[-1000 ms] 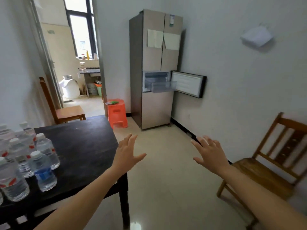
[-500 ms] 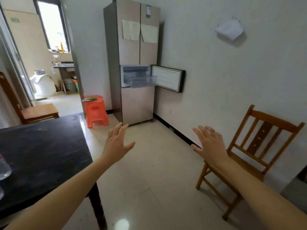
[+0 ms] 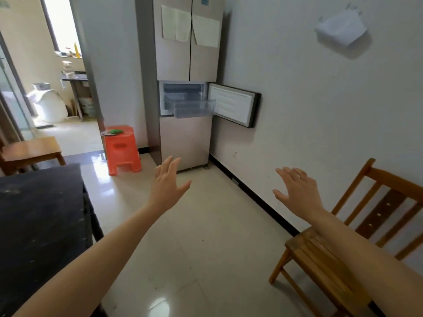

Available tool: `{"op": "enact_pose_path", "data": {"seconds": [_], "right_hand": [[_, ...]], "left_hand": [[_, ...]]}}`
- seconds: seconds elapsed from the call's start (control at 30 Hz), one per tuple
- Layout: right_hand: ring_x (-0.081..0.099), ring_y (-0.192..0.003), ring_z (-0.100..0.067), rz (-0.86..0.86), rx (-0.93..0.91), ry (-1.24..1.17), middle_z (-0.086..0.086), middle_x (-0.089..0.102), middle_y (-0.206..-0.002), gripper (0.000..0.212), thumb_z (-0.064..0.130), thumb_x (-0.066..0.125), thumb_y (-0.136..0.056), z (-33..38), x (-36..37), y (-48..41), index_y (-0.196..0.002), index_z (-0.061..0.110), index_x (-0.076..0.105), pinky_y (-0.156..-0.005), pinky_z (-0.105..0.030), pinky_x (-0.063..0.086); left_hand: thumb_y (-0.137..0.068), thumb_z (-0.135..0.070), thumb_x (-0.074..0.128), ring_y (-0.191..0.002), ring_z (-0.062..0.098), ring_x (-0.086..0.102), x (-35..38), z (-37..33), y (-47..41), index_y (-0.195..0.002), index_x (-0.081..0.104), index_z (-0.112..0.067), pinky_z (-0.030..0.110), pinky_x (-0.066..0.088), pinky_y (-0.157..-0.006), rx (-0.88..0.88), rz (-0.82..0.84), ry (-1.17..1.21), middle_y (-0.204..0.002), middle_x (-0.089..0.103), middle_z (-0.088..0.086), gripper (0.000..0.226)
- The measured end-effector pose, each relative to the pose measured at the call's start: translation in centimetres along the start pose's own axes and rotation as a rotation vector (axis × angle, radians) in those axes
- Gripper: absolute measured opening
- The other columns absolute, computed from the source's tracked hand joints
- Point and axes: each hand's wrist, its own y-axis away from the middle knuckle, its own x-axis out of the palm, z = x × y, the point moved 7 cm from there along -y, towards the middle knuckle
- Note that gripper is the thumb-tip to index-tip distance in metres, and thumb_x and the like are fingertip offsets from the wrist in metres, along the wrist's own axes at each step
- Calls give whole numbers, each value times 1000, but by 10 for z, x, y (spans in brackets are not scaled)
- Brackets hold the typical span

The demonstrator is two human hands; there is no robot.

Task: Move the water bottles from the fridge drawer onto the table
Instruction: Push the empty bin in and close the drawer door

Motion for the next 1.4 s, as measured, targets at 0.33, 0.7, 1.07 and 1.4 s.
{"op": "enact_pose_path", "data": {"seconds": [0.33,0.7,1.07,1.4], "right_hand": [[39,-129,-34,-43,34,-103,-12,48,-137,55,29,62,-85,-105,64,-129,-133,9,46,-96,-48,38],[37,-130,-25,-53,4,-221,-5,49,-136,48,32,55,-90,-225,119,-330,-133,12,46,-100,-39,33],[37,-129,-21,89,-189,-248,-2,46,-137,48,35,51,-91,-218,242,-476,-134,16,44,-98,-34,34],[33,-133,-19,89,-351,-140,0,42,-141,50,37,48,-92,-233,291,-689,-137,18,40,-102,-32,31]], "left_hand": [[-85,-27,62,-137,31,21,98,-18,-129,-141,30,-10,39,19,-113,-7,-11,-39,-150,24,13,66],[-84,-22,64,-138,30,23,182,-65,-287,-139,35,-10,41,20,-113,-80,-141,-78,-149,29,12,64],[-81,-24,68,-133,34,32,261,10,-391,-137,38,-8,47,29,-108,-251,-136,-184,-145,34,15,65],[-80,-22,69,-129,38,35,336,78,-572,-135,42,-6,48,30,-106,-424,-220,-165,-143,38,18,63]]}}
